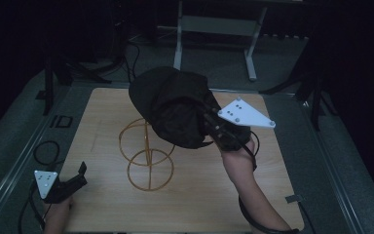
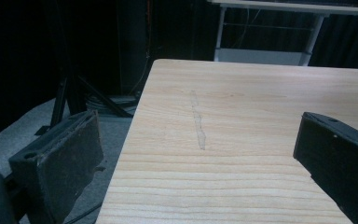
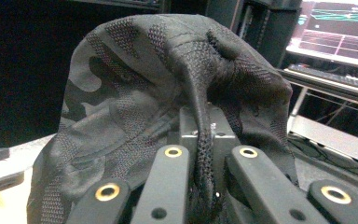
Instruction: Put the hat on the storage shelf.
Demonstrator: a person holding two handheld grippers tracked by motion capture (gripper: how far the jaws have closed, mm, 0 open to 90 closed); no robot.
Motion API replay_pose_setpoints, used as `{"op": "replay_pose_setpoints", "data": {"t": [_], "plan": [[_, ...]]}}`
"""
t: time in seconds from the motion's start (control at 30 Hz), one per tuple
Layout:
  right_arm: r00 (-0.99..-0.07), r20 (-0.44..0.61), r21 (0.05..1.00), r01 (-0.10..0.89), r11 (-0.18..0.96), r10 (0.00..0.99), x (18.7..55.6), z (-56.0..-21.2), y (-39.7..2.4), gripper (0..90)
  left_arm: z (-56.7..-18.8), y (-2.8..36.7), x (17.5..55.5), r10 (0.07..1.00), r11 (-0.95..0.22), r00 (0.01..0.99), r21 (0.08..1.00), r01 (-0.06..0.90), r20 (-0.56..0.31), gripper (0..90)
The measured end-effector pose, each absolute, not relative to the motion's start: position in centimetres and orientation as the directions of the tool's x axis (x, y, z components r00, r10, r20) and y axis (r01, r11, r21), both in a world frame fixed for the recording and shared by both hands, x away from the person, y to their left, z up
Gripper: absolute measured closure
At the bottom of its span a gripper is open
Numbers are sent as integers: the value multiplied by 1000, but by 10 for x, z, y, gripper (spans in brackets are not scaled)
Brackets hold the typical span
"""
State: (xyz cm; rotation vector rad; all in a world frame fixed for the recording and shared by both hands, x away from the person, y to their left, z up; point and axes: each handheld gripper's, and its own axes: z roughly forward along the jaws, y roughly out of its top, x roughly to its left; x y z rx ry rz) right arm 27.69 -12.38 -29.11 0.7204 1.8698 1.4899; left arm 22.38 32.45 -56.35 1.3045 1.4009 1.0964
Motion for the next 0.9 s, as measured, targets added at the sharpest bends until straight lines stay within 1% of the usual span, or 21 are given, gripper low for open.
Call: {"op": "replay_pose_setpoints", "data": {"t": [0.63,0.9], "plan": [[-721,-148,975,8,222,677,275,-289,-77,885,-563,325,224,998,51,-34,979,199,-45,18],[-742,-149,971,16,240,653,277,-297,-62,884,-563,325,224,998,52,-33,978,200,-46,18]]}}
